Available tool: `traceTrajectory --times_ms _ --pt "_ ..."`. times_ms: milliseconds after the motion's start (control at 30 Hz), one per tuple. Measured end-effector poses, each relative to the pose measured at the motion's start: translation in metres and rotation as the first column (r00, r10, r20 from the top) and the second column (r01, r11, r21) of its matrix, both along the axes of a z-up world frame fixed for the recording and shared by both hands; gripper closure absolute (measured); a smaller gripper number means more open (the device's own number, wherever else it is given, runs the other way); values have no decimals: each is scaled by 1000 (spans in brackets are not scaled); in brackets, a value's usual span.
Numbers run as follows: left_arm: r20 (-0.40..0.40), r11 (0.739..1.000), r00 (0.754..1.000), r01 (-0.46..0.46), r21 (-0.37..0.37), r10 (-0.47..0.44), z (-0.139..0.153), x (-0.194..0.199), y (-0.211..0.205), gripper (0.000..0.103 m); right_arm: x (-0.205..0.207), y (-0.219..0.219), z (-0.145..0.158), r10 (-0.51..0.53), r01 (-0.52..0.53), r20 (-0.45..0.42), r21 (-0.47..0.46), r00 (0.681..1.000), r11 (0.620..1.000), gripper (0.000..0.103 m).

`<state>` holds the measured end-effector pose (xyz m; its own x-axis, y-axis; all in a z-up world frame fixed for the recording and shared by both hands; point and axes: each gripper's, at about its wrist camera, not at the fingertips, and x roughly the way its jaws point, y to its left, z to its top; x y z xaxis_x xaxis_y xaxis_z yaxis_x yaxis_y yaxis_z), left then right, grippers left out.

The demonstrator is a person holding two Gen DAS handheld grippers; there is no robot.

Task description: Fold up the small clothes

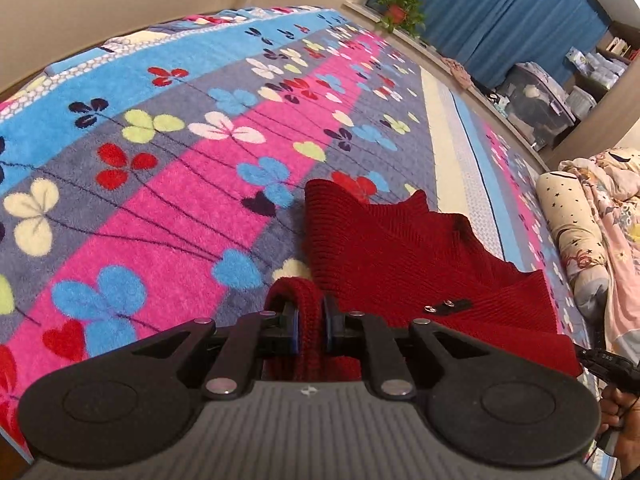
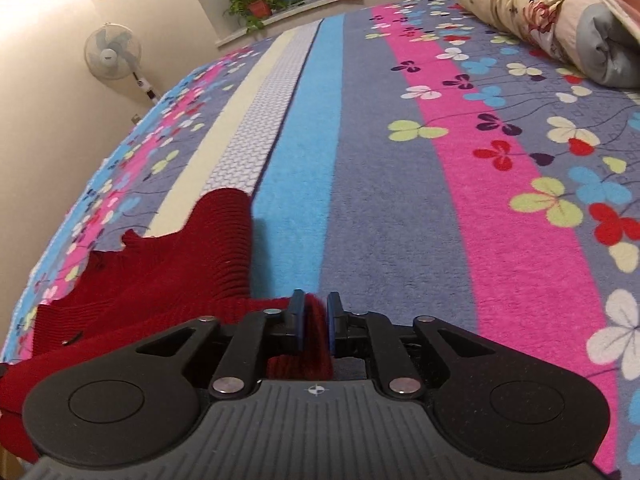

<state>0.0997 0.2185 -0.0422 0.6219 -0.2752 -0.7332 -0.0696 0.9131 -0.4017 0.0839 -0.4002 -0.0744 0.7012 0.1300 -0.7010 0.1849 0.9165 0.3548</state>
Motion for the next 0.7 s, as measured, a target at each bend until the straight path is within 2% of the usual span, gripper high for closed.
traceTrajectory --times_ms 67,167,300,467,500,533,567,633,700 --pt "12 1000 1000 6 11 -6 2 -4 0 82 -1 -3 1 -7 7 0 -13 1000 1000 89" --pt "43 998 999 -10 60 8 8 -11 2 64 -5 -7 3 -19 19 9 -29 1000 999 89" --pt "72 995 996 -58 75 52 13 -21 14 62 -11 -16 6 -54 55 14 -46 998 997 89" --pt "68 985 988 -143 99 136 13 -28 37 59 -21 -26 14 -97 98 42 -46 994 994 87" --pt "54 981 985 -167 101 163 11 -29 44 56 -23 -28 15 -106 108 45 -44 993 993 85" --pt "26 973 981 -196 119 194 7 -29 49 45 -25 -30 15 -115 117 45 -40 992 992 80" --pt "-13 962 973 -226 155 231 2 -29 54 42 -26 -32 16 -123 124 45 -38 991 991 76" --pt "-91 948 958 -249 198 270 -9 -26 62 42 -29 -36 16 -137 139 41 -32 990 990 73" --pt "-135 958 960 -218 185 244 -15 -24 65 42 -31 -39 13 -148 148 23 -9 989 989 72"
